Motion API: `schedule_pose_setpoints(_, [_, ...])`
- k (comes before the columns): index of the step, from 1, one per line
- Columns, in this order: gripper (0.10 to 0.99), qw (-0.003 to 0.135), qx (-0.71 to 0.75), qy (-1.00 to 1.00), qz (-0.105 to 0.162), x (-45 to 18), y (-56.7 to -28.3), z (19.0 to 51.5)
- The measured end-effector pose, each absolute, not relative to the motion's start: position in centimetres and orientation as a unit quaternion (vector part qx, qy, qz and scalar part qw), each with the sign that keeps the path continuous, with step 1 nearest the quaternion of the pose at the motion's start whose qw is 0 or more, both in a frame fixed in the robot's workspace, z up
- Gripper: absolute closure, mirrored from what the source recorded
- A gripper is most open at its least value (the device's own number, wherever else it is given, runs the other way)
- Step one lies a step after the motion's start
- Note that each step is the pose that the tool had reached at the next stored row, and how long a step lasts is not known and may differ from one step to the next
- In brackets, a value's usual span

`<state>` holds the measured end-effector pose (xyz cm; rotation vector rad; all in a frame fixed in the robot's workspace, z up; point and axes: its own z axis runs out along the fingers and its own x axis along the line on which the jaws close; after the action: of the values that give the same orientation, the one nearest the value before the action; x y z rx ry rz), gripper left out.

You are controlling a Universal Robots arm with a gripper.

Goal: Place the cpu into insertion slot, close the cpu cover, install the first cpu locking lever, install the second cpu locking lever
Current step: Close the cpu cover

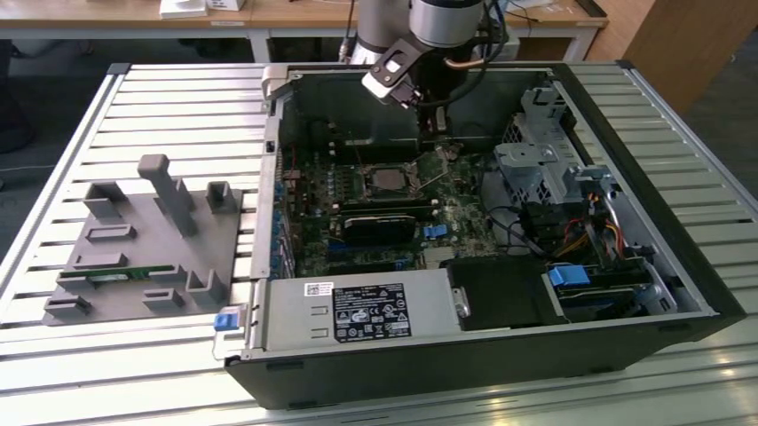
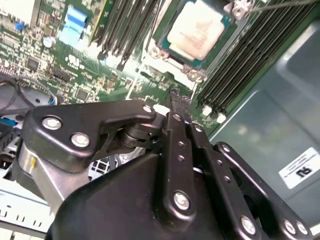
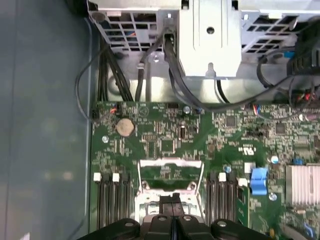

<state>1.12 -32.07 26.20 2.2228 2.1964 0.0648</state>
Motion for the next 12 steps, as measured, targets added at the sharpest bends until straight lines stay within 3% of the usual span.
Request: schedule_pose_setpoints(12, [0.980,0.007,0.710,0.704,0.020,2.7,-32.1,26.0])
